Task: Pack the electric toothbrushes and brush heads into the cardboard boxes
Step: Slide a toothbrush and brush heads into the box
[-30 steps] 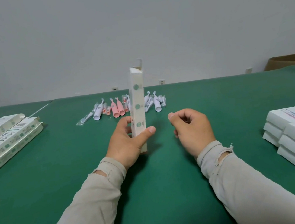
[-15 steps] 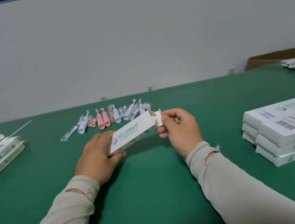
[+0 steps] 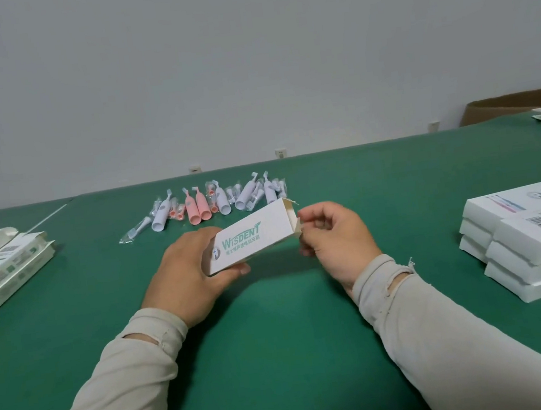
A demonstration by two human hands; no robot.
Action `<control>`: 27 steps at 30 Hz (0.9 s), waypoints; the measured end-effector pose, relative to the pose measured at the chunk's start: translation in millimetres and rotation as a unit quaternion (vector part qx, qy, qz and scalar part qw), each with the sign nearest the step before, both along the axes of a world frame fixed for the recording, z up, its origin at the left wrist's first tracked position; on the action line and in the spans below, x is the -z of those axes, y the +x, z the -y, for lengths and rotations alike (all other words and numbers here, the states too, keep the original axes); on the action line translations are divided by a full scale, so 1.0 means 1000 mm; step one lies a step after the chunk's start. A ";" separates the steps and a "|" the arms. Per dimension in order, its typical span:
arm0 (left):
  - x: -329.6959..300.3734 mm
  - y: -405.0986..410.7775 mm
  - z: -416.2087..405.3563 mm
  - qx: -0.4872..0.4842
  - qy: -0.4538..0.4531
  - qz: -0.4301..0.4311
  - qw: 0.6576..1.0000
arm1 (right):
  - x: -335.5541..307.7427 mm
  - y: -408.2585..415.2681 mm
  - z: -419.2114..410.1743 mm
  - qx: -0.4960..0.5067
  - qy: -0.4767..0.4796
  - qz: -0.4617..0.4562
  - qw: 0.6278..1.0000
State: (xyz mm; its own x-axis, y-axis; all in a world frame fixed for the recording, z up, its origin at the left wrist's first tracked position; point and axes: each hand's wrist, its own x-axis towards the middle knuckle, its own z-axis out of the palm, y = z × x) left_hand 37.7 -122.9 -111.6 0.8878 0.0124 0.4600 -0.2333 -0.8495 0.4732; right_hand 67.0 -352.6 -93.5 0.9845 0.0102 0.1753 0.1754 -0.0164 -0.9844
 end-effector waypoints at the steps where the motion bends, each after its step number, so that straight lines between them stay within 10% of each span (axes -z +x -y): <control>1: 0.000 0.000 -0.001 -0.014 0.003 -0.002 1.000 | -0.002 0.001 0.001 0.021 -0.013 0.038 0.999; 27: -0.004 -0.002 -0.007 -0.062 0.026 0.010 0.998 | -0.003 -0.003 0.009 -0.126 -0.079 0.134 0.980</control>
State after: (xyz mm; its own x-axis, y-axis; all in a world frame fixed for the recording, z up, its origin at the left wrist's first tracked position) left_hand 36.2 -116.0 -107.8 0.8713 0.0968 0.4812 -0.1346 -0.8956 0.4239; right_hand 64.5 -361.2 -90.1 0.8658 0.2945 0.4044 0.4458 -0.0872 -0.8909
